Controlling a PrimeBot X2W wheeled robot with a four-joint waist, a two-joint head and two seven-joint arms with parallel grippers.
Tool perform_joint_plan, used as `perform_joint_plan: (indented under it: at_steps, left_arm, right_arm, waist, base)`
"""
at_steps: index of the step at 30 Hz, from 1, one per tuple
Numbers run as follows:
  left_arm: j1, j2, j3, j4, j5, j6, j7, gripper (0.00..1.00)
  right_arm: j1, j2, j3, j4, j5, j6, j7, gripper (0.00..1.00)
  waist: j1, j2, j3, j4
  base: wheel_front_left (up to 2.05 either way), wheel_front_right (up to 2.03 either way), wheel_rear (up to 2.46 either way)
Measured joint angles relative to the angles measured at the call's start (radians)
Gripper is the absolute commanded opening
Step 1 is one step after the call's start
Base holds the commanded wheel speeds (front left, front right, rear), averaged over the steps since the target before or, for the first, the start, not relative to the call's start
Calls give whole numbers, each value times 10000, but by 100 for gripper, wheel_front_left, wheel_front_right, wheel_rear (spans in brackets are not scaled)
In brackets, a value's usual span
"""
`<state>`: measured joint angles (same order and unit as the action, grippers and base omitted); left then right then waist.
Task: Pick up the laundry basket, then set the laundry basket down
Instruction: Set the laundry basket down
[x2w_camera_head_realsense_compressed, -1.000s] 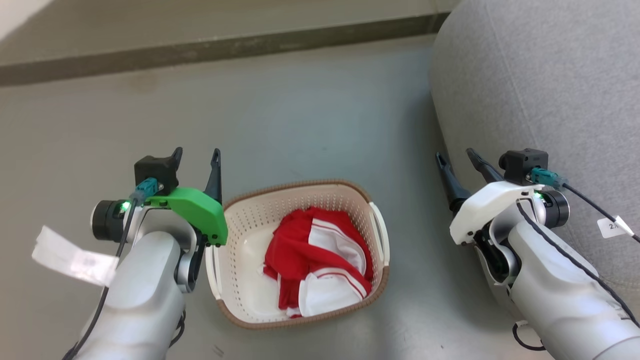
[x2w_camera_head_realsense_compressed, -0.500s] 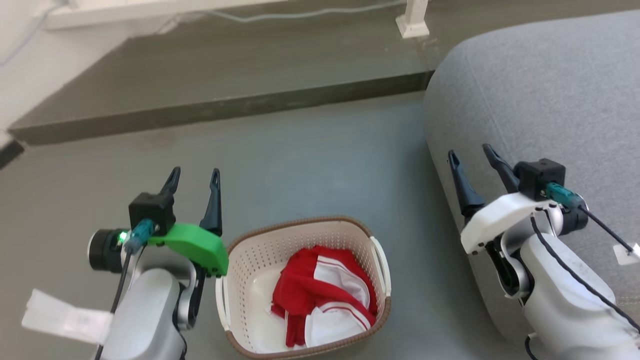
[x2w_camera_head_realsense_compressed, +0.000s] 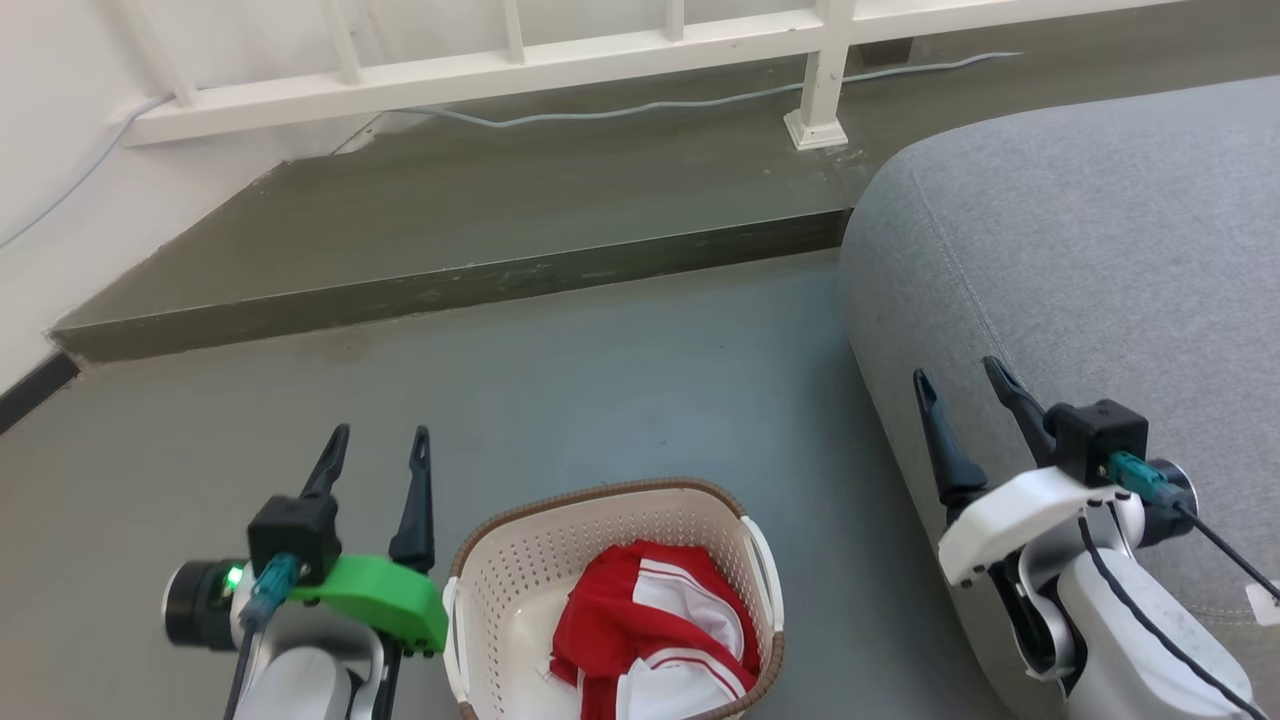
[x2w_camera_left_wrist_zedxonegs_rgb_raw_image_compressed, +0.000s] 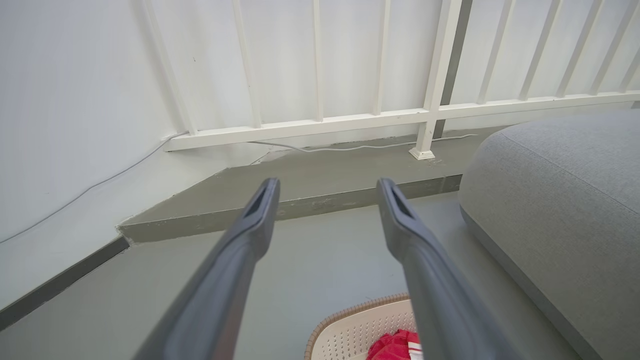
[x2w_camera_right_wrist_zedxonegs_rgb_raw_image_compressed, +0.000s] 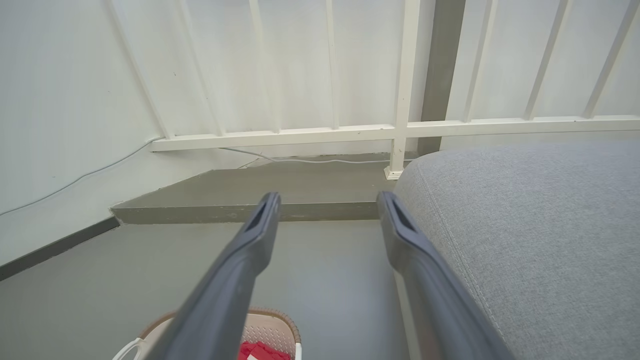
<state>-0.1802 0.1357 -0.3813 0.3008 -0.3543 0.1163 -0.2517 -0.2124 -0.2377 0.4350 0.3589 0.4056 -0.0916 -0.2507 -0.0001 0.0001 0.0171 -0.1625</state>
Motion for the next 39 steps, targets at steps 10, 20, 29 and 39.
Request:
perform_joint_plan:
  at_steps: [10, 20, 29, 39]
  left_arm:
    - [1245, -199, 637, -690, 199, 21, 0, 100]
    - [2249, -366, 1193, -1118, 616, 31, 0, 100]
    - [2811, -571, 1407, -1252, 708, 31, 0, 100]
    - [3094, -660, 1473, -1482, 865, 33, 0, 100]
  right_arm:
    - [851, 2, -382, -673, -299, -71, -2, 100]
    - [1671, 48, -550, -1099, -472, -73, -10, 100]
    - [2243, 132, -746, -1254, -512, -67, -10, 100]
    - [2356, 138, -767, -1417, -652, 123, -10, 100]
  waist:
    - [0, 0, -168, -15]
    - [0, 0, -308, 16]
    - [1, 0, -343, 50]
    - [1, 0, -319, 152]
  base:
    - [0, 0, 0]
    - [0, 0, 0]
    - [0, 0, 0]
    - [0, 0, 0]
